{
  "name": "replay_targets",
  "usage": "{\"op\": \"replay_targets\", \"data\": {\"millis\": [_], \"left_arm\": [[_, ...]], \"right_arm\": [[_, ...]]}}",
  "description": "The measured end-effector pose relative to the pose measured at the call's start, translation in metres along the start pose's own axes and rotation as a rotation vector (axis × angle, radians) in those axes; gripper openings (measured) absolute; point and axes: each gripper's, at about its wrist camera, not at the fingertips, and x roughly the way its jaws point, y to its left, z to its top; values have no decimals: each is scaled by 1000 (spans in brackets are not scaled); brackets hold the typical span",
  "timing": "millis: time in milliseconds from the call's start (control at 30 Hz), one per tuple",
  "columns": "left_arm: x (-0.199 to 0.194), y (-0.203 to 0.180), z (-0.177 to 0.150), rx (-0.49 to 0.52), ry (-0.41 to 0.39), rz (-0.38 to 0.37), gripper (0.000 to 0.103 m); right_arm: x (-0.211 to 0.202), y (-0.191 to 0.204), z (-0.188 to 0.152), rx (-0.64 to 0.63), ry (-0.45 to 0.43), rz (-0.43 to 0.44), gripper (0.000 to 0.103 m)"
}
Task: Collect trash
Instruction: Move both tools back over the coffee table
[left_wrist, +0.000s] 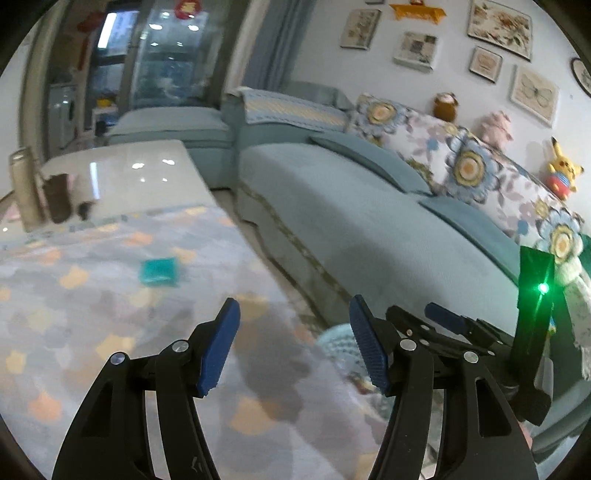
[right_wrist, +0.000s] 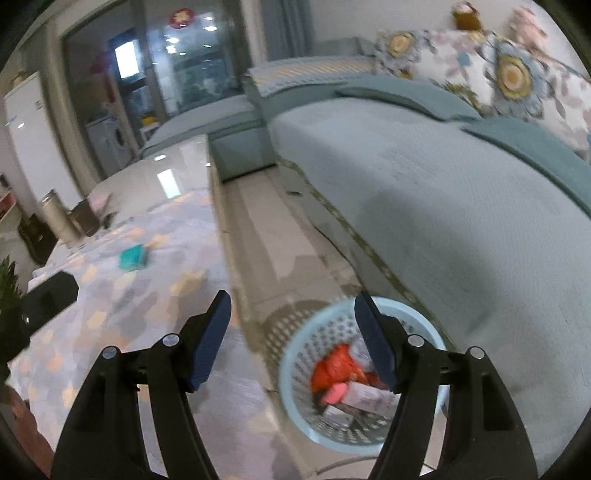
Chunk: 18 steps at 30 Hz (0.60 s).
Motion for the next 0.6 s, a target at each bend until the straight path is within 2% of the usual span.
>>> {"op": "replay_targets", "data": {"millis": [133, 233, 300, 367, 533, 600], "left_arm": [[-18, 42, 5, -60, -37, 54, 60], [-31, 75, 5, -92, -66, 138, 60], [-42, 97, 3, -106, -97, 237, 60], [-52, 119, 1, -133, -123, 298, 60], [-56, 159, -7, -207, -133, 374, 60], [-54, 171, -14, -200, -133, 416, 60]], "right_arm": [[8, 41, 7, -72, -6, 45, 65], [17, 78, 12, -134, -5, 84, 65], [23, 101, 14, -171, -4, 102, 65], [33, 126, 17, -213, -2, 128, 65], [57, 177, 19, -278, 3, 170, 65], [68, 192, 20, -289, 12, 186, 65]]}}
